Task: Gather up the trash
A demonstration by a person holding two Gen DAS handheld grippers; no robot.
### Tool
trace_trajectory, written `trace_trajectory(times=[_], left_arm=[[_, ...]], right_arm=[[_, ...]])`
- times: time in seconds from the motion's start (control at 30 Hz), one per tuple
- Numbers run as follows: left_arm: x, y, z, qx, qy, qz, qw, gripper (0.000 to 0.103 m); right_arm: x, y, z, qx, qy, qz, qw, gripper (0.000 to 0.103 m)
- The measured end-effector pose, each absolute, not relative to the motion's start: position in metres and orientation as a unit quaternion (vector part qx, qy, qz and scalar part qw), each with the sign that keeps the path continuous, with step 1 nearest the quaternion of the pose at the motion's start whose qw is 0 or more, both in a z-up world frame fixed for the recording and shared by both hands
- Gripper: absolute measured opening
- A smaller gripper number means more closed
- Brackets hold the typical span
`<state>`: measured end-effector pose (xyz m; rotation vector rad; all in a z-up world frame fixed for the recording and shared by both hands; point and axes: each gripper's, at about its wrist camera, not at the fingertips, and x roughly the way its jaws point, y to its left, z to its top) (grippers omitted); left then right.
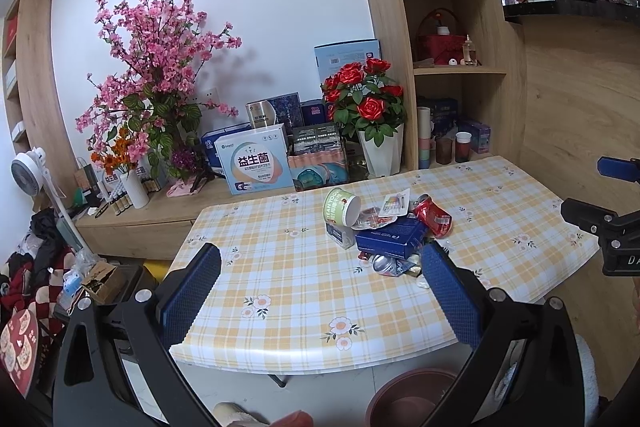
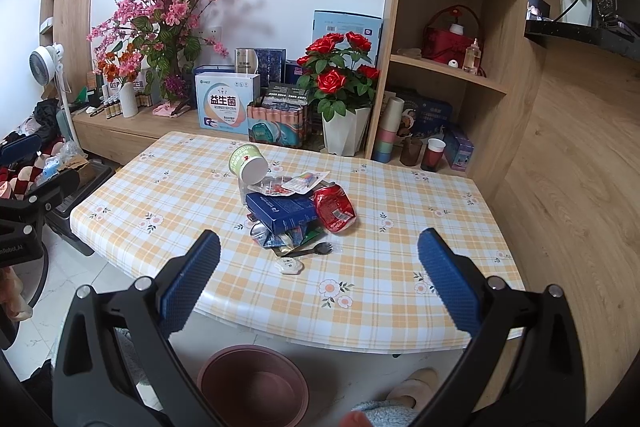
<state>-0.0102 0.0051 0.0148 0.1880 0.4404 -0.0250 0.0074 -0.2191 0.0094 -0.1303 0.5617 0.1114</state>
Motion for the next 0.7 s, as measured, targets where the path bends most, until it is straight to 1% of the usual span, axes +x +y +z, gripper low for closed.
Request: trace_trajectory(times=[0.7], left_arm=[[-0.0102, 0.0078, 0.0104, 0.092, 0.217, -0.011, 0.972, 0.098]], right_arm=[[0.0076, -0.2221, 0.0098, -0.066, 0.277, 0.054, 0.957, 0.098]])
